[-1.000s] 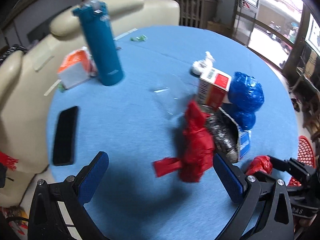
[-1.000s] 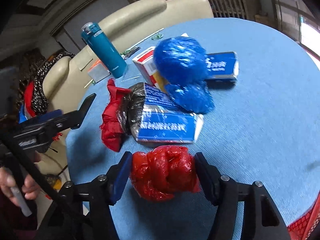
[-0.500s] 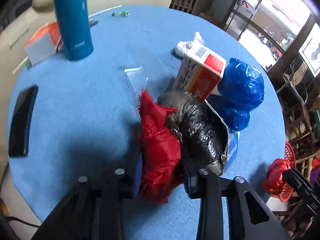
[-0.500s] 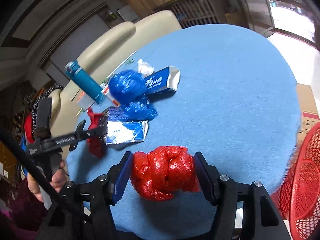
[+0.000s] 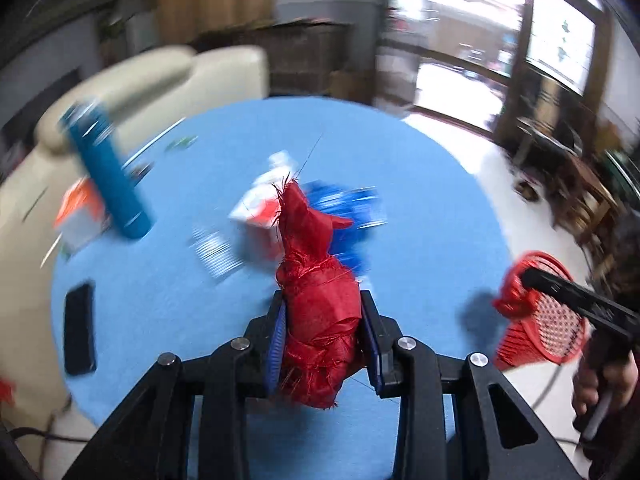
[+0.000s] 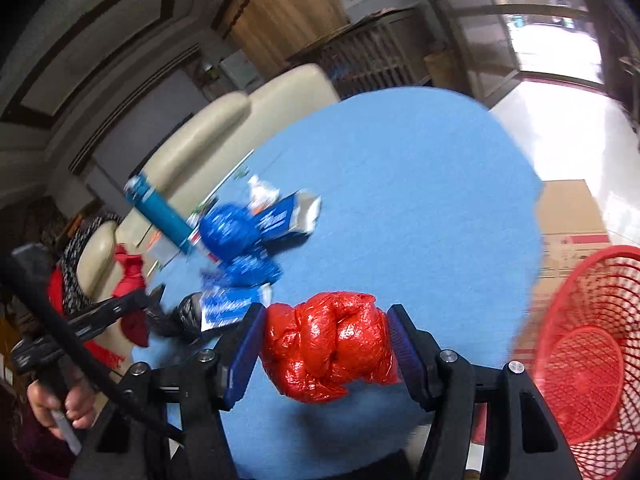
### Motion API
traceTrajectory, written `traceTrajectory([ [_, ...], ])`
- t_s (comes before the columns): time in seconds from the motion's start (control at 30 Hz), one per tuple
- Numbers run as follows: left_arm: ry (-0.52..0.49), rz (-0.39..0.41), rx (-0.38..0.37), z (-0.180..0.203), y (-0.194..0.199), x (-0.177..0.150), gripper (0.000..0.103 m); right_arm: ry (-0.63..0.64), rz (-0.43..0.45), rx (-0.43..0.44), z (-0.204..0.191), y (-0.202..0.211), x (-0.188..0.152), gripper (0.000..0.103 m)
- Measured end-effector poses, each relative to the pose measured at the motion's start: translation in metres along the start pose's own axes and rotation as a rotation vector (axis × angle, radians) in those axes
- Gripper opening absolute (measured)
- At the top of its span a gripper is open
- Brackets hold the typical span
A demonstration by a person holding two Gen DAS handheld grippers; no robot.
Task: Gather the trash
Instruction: 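Carry both red bags to the red wastebasket and open both tools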
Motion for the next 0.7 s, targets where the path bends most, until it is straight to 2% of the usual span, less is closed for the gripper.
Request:
traceTrajectory([
  [0.13,-0.080,0.007,-0.042,0.033,-0.004,0.014,0.036,-0.085,0.055,-0.045,0.049,0.028,0.004,0.065],
  [0.33,-0.084,-0.044,-0.052,0.043,-0.025,0.021,0.037,-0.208,0.114,-0.083,0.114,0.058,0.008,0.065],
  [0.4,-0.102,-0.027,-0.053,0.054,-0.012,0.023,0.037,-0.223,0.129,-0.090,0.126,0.064,0.008,0.065],
  [0.5,-0.126,-0.016,-0.045,0.060,-0.013,0.030,0.037,-0.243,0.138,-0.093,0.138,0.067,0.008,0.065],
  [0.63,-0.109,-0.002,-0.060,0.066,-0.006,0.039,0.037,-0.260,0.139,-0.097,0.146,0.066,0.007,0.065],
  [0.7,-0.139,0.011,-0.067,0.078,-0.004,0.045,0.037,-0.267,0.142,-0.104,0.151,0.065,0.007,0.065],
])
Point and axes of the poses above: each gripper's, at about its wrist camera, not at the fingertips, and y roughly against the way its jaws point, z to its right, x to its top, the point moved 7 cm from there along -y, roughly the way its jaws point, and after that the axes turned 7 degrees about -x, right-handed, at the moved point
